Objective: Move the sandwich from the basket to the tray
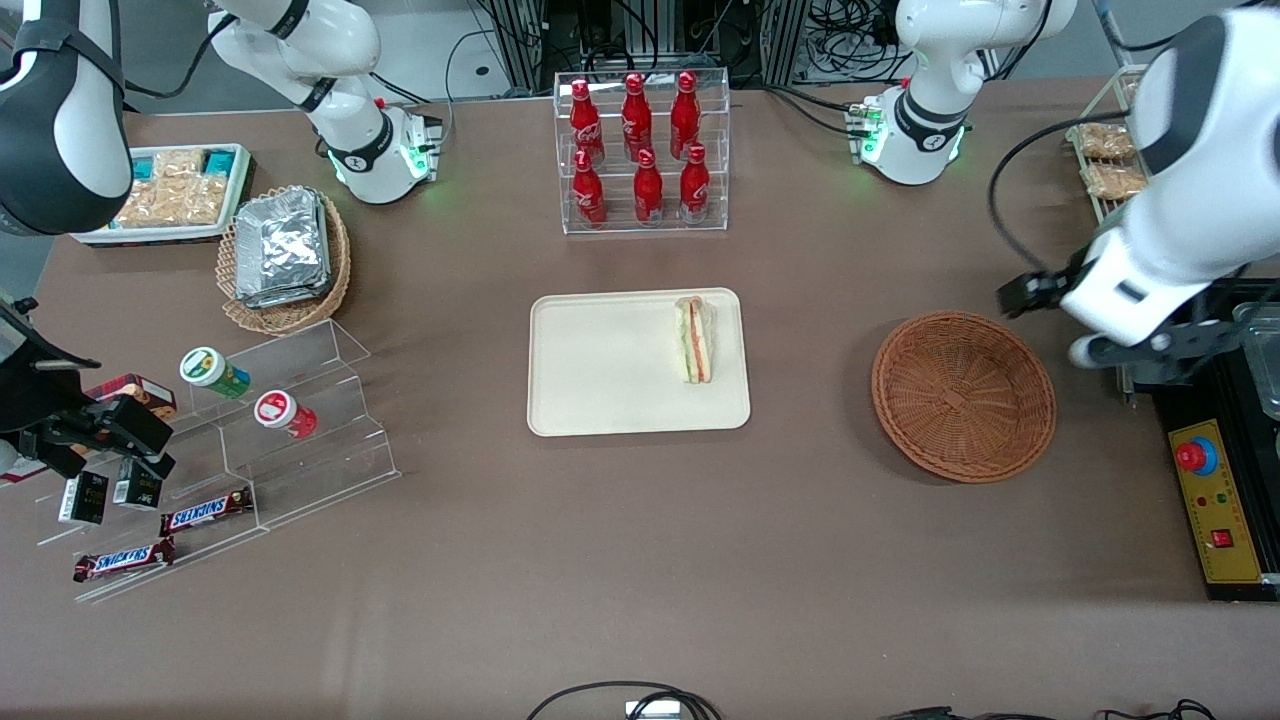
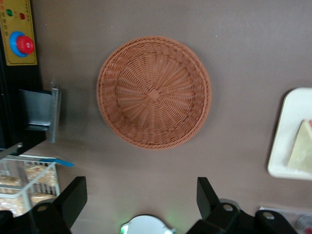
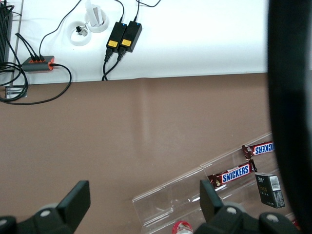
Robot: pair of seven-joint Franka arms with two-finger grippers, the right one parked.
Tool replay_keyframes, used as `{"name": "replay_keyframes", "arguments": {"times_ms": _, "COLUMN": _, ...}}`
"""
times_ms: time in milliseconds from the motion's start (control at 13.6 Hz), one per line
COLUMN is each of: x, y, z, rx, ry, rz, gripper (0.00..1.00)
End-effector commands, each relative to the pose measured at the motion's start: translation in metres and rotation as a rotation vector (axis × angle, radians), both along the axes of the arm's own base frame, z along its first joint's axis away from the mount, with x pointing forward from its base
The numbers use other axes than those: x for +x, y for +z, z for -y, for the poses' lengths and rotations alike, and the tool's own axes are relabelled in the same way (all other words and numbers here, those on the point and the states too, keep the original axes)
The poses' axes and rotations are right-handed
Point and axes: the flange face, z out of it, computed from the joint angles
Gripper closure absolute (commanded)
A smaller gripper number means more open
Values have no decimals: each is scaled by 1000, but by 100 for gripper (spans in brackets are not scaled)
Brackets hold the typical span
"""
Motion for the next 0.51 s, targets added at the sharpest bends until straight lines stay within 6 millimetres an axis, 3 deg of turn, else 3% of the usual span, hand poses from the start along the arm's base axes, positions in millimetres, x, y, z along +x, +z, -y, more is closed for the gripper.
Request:
{"name": "replay_keyframes", "arguments": {"times_ms": 0, "x": -17, "y": 24, "z": -11, "rx": -34, "ry": -82, "rz": -1, "gripper": 0}}
{"name": "replay_keyframes", "arguments": {"times_ms": 221, "x": -24, "y": 47, "z": -10, "rx": -67, "ry": -138, "rz": 3, "gripper": 0}}
{"name": "replay_keyframes", "arguments": {"times_ms": 441, "x": -25, "y": 52, "z": -7, "rx": -97, "ry": -179, "rz": -2, "gripper": 1}}
